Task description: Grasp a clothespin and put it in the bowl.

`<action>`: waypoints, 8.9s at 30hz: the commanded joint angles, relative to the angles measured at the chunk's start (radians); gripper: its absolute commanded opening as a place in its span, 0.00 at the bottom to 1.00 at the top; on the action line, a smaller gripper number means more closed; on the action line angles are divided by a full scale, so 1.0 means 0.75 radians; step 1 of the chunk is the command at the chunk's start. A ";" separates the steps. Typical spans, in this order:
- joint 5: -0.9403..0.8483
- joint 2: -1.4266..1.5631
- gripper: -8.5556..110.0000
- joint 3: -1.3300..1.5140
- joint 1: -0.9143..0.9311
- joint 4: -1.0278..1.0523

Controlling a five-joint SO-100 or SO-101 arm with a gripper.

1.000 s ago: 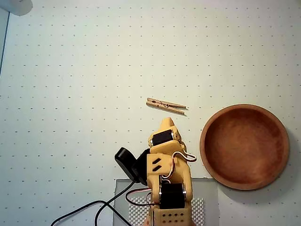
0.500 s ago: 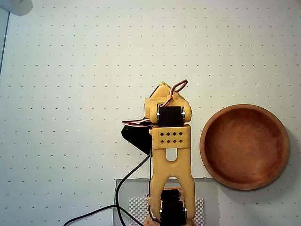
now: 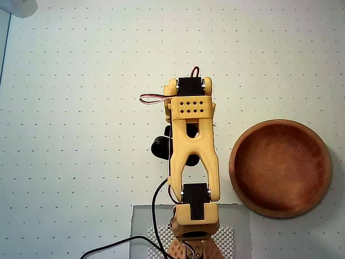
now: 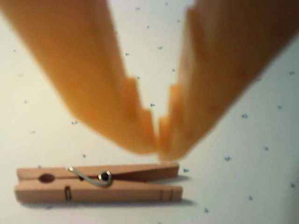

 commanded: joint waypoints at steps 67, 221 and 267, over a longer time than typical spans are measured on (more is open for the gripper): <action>1.749 -0.556 0.05 -0.779 -0.395 0.016; -1.994 -0.976 0.31 -0.908 0.180 0.006; -2.037 -1.082 0.08 -0.949 0.157 -0.190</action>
